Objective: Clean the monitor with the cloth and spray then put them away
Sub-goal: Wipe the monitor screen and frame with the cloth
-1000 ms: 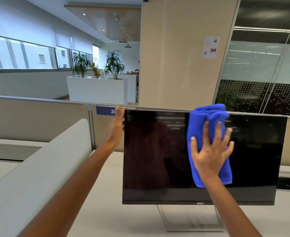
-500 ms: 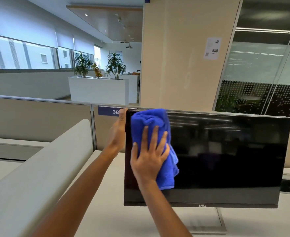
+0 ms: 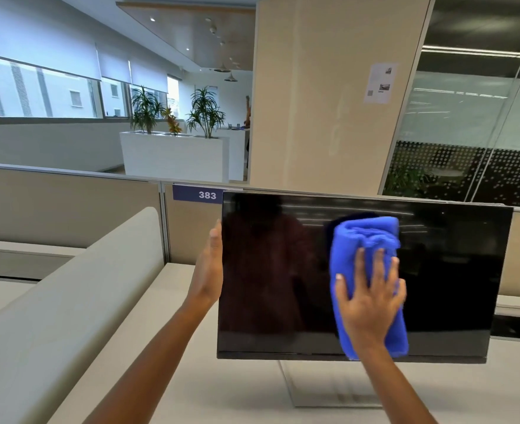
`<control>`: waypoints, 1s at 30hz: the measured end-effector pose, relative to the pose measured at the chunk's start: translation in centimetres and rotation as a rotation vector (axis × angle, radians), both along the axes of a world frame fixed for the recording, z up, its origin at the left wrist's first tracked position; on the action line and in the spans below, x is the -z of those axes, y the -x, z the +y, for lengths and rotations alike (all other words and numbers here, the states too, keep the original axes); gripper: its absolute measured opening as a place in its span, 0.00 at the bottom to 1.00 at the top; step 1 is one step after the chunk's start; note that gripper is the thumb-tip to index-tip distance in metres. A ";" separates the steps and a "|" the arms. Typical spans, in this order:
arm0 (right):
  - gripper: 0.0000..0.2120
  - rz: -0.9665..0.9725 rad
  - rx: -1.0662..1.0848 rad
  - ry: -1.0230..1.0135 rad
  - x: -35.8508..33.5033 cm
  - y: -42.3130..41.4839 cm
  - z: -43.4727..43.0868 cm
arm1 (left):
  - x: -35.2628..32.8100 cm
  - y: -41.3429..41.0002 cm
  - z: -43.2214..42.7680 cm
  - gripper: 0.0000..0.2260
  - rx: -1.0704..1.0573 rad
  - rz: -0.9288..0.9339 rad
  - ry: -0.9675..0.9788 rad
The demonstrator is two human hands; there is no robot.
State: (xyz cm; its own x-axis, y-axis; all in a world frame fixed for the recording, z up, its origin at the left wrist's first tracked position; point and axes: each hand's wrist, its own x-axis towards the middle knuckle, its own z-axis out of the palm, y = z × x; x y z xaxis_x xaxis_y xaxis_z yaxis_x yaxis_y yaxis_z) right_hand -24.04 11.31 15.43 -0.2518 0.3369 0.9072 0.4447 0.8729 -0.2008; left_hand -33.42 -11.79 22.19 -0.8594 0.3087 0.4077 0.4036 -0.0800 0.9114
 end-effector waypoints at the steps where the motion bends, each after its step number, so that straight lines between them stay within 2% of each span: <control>1: 0.24 0.013 0.017 0.083 -0.1 -0.9 1.2 | 0.3 -0.2 0.0 0.33 -0.009 -0.007 0.000; 4: 0.25 0.097 0.019 0.308 -0.3 -1.6 1.9 | 1.1 -0.7 0.2 0.32 -0.018 -0.024 -0.003; 7: 0.24 0.241 0.021 0.536 -1.3 0.2 -1.1 | 2.0 -0.8 0.1 0.25 -0.029 -0.043 -0.003; 10: 0.23 0.248 -0.004 0.612 -2.2 2.2 -5.5 | 2.8 -0.9 -0.1 0.23 -0.014 -0.063 -0.021; 14: 0.24 0.086 -0.102 0.440 -1.1 4.3 -12.1 | 3.3 -1.2 -0.4 0.23 0.014 -0.112 -0.085; 18: 0.23 -0.110 -0.253 0.144 2.5 5.5 -16.8 | 3.1 -1.5 -0.8 0.23 0.052 -0.149 -0.171; 23: 0.26 -0.185 -0.319 -0.213 4.4 4.0 -13.5 | 4.5 -2.7 -1.5 0.23 0.054 -0.186 -0.195; 25: 0.23 -0.223 -0.306 -0.311 4.5 2.6 -10.7 | 5.4 -3.1 -1.6 0.24 0.053 -0.181 -0.155; 28: 0.20 -0.210 -0.217 -0.258 4.9 0.2 -6.1 | 6.6 -3.5 -1.4 0.24 0.037 -0.193 -0.106; 30: 0.21 -0.185 -0.137 -0.094 4.9 -1.6 -3.3 | 7.2 -3.7 -1.4 0.24 0.025 -0.198 -0.079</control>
State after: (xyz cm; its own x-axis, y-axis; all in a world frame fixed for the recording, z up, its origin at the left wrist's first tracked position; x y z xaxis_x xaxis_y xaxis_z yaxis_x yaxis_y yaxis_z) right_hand -22.40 7.99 10.54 -0.4544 0.2044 0.8670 0.3421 0.9387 -0.0420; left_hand -29.68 -13.16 14.97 -0.9178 0.3043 0.2551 0.2139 -0.1625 0.9632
